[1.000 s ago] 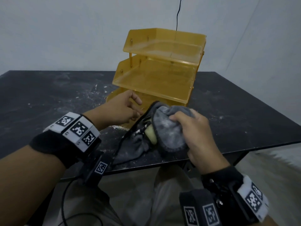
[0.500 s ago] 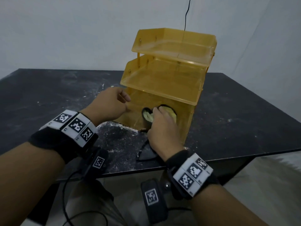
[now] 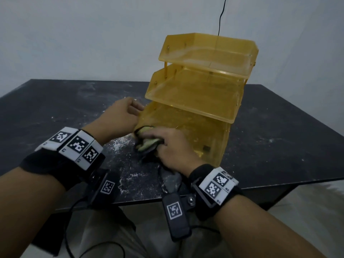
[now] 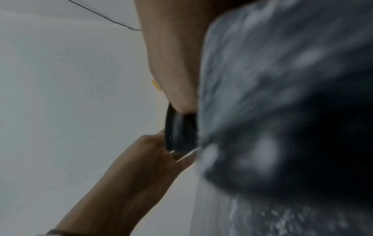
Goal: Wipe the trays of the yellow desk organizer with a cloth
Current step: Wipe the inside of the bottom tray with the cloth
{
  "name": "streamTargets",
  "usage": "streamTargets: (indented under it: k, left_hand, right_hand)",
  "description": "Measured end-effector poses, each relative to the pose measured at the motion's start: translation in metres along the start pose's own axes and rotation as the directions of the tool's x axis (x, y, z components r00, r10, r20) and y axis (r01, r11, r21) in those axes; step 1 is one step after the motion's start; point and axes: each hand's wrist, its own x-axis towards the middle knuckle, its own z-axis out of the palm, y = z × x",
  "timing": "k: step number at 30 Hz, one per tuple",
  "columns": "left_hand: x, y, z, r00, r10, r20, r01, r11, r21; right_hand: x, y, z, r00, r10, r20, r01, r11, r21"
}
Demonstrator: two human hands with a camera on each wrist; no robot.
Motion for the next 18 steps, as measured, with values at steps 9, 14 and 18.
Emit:
streamTargets:
  k: [9,14,18]
  left_hand:
    - [-0.003,-0.004,-0.011,0.996,-0.072,0.061,0.083,0.974,-0.21]
    - [-0.002,-0.007,-0.015,0.992,-0.09,0.084,0.108,0.965,-0.239]
    - [-0.004,-0.008,-0.018,0.992,-0.09,0.093,0.106,0.976,-0.192]
  right_hand:
    - [0.046,0.012,-0.007,0.982,0.158,0.104,-0.128,0.96,-0.25]
    - [0.045,0.025,-0.013,0.999,0.047,-0.006,-0.047,0.998,0.029]
    - [0.069,0.031,-0.013,0.949,0.311,-0.054,-0.314,0.917,-0.245]
